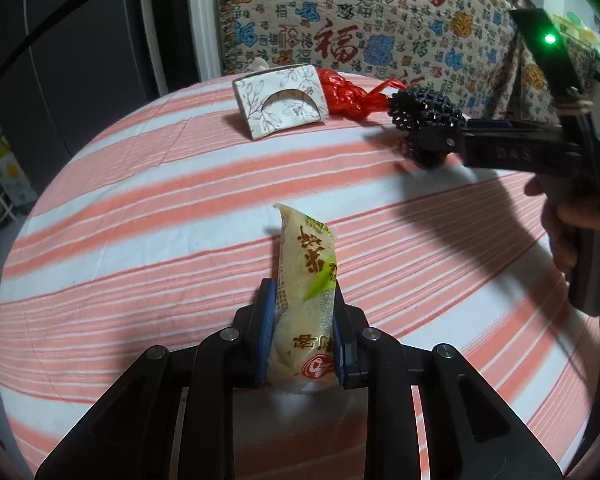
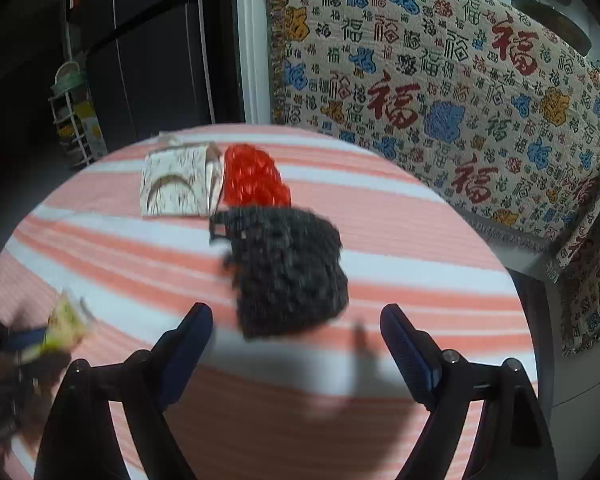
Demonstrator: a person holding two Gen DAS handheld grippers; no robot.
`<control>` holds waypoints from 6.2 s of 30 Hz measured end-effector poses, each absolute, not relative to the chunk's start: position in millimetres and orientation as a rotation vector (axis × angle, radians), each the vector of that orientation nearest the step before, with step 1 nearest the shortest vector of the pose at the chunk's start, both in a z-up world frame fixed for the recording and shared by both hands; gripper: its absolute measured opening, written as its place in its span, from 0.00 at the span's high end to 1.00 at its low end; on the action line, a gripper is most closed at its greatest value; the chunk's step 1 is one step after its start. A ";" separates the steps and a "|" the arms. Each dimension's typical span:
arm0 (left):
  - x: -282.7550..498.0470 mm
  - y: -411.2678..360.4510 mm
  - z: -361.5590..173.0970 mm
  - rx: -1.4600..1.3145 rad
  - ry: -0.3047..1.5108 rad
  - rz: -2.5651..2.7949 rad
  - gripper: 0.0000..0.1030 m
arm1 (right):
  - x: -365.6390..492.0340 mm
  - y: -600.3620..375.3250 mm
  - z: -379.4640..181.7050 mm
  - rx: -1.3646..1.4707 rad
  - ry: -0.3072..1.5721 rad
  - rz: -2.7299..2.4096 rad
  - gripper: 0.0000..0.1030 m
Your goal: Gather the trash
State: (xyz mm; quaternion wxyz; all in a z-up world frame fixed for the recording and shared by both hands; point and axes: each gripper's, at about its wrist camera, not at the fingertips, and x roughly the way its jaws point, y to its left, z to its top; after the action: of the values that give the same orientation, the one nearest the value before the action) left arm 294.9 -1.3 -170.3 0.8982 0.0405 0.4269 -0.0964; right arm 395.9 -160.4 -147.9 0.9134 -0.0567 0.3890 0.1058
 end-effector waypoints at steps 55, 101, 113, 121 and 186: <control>285.0 22.6 -173.9 0.043 0.967 -0.193 0.01 | 312.2 -157.1 -167.6 -0.133 0.904 0.268 0.15; 224.1 -361.4 -108.2 0.096 0.876 -0.898 0.83 | 164.9 -521.1 -142.8 0.257 0.854 -0.252 0.83; 246.2 -464.5 -179.2 0.180 0.943 -0.951 0.83 | 164.8 -582.2 -202.7 0.373 0.901 -0.309 0.82; 258.5 -489.1 -213.4 0.197 0.992 -0.965 0.83 | 176.3 -600.1 -225.9 0.407 0.941 -0.318 0.82; 384.1 -9.2 -178.9 0.119 0.919 -0.289 0.02 | 310.4 -181.8 -172.7 -0.133 0.888 0.204 0.35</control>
State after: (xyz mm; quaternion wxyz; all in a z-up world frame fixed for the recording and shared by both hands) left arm 384.1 -9.2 -178.9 0.8845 0.0570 0.4418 -0.1387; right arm 310.4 -181.8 -172.7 0.8959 -0.0644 0.4284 0.0986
